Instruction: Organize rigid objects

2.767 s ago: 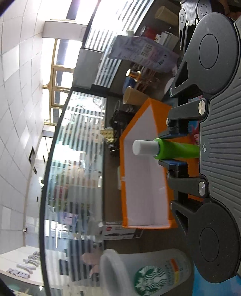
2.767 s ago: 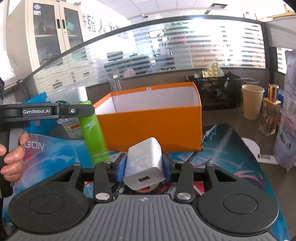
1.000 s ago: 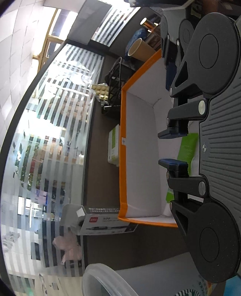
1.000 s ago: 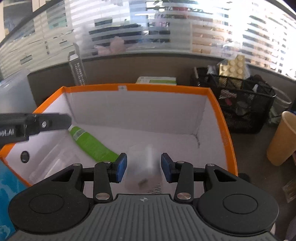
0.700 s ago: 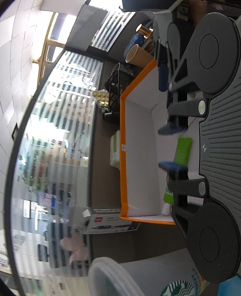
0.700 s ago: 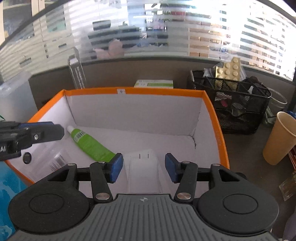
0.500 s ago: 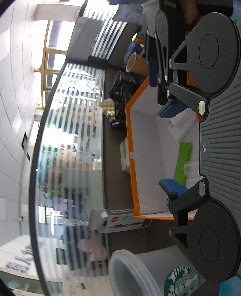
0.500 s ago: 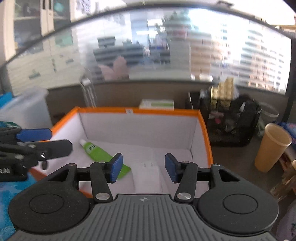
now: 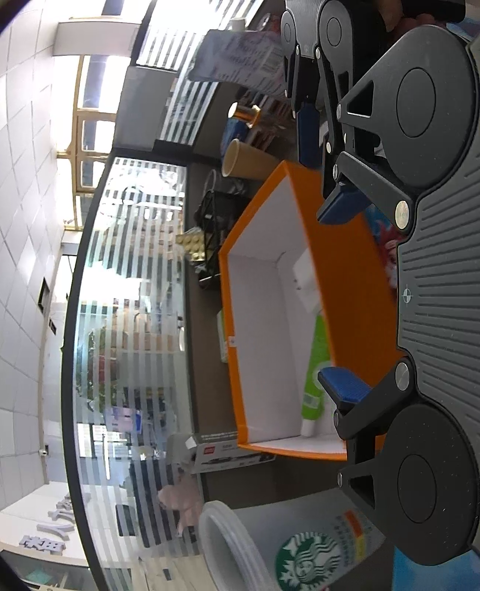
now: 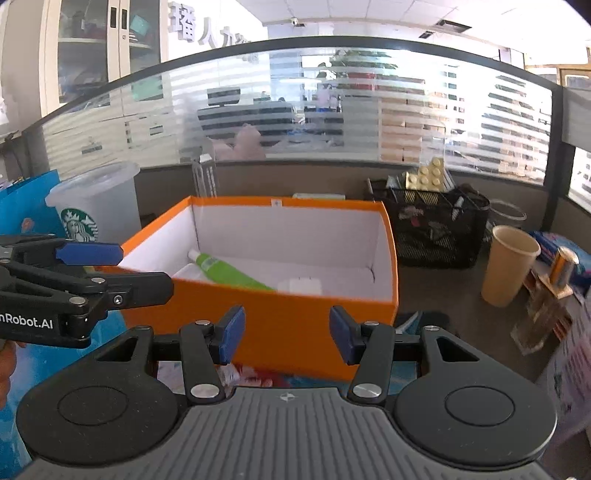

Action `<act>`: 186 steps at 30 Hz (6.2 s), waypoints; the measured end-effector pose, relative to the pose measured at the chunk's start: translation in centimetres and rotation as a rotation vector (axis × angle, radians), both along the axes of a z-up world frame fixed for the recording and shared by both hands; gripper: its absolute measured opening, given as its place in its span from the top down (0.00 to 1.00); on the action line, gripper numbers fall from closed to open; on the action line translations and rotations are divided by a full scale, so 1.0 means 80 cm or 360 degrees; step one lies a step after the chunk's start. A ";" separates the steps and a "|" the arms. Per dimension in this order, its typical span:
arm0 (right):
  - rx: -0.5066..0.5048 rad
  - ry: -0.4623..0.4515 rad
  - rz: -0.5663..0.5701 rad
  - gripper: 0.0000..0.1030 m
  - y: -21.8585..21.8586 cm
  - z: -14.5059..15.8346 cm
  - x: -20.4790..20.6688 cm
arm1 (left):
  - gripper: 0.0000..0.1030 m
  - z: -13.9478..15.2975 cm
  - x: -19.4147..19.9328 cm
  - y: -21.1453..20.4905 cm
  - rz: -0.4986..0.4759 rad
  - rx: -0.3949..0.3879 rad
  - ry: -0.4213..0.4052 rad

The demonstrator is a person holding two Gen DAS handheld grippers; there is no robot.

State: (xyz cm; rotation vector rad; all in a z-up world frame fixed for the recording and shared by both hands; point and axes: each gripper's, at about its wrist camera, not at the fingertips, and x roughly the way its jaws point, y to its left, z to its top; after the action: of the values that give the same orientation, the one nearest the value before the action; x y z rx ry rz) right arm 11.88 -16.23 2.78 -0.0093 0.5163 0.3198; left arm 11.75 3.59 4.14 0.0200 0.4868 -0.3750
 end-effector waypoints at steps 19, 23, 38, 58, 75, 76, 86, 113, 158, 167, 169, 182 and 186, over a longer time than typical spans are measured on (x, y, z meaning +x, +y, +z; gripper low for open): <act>-0.0042 0.0156 -0.0055 0.49 -0.043 -0.071 -0.045 | 0.15 -0.064 -0.047 0.011 0.0064 0.0064 0.0173; -0.0046 0.0160 -0.0040 0.49 -0.050 -0.082 -0.053 | 0.15 -0.078 -0.058 0.017 0.0077 0.0083 0.0206; -0.0130 0.0136 0.0289 0.49 0.013 -0.102 -0.071 | 0.11 -0.112 -0.091 0.012 0.0045 0.0209 0.0218; -0.0165 0.0119 0.0276 0.50 0.027 -0.107 -0.044 | 0.19 -0.124 -0.087 0.000 -0.0061 0.0215 0.0213; -0.0098 0.0144 0.0212 0.50 0.017 -0.105 -0.054 | 0.93 -0.121 -0.090 -0.020 -0.0035 0.0212 0.0162; -0.0096 0.0145 0.0211 0.50 0.017 -0.105 -0.055 | 0.93 -0.121 -0.090 -0.020 -0.0028 0.0203 0.0169; -0.0063 0.0104 0.0171 0.50 0.005 -0.095 -0.063 | 0.93 -0.104 -0.096 -0.004 0.0007 0.0070 0.0208; -0.0055 0.0022 0.0193 0.50 0.008 -0.072 -0.077 | 0.93 -0.053 -0.097 0.003 0.0044 0.0046 0.0042; 0.0028 -0.0265 0.0256 0.50 0.022 0.019 -0.072 | 0.93 0.018 -0.065 0.012 0.0093 -0.0023 -0.0131; 0.0029 -0.0324 0.0242 0.50 0.024 0.041 -0.056 | 0.93 0.036 -0.049 0.015 0.0099 -0.0019 -0.0179; 0.0029 -0.0336 0.0240 0.50 0.023 0.046 -0.053 | 0.93 0.039 -0.046 0.015 0.0094 -0.0021 -0.0184; 0.0034 -0.0361 0.0225 0.50 0.017 0.071 -0.020 | 0.93 0.053 -0.010 0.011 0.0095 -0.0028 -0.0174; 0.0038 -0.0349 0.0217 0.50 0.016 0.071 -0.006 | 0.93 0.049 0.006 0.011 0.0097 -0.0033 -0.0144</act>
State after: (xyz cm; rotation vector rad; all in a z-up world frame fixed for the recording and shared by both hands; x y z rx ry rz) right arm 11.37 -14.92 8.45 -0.0563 0.2950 0.4526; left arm 12.25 4.46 8.06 0.0019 0.3935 -0.3177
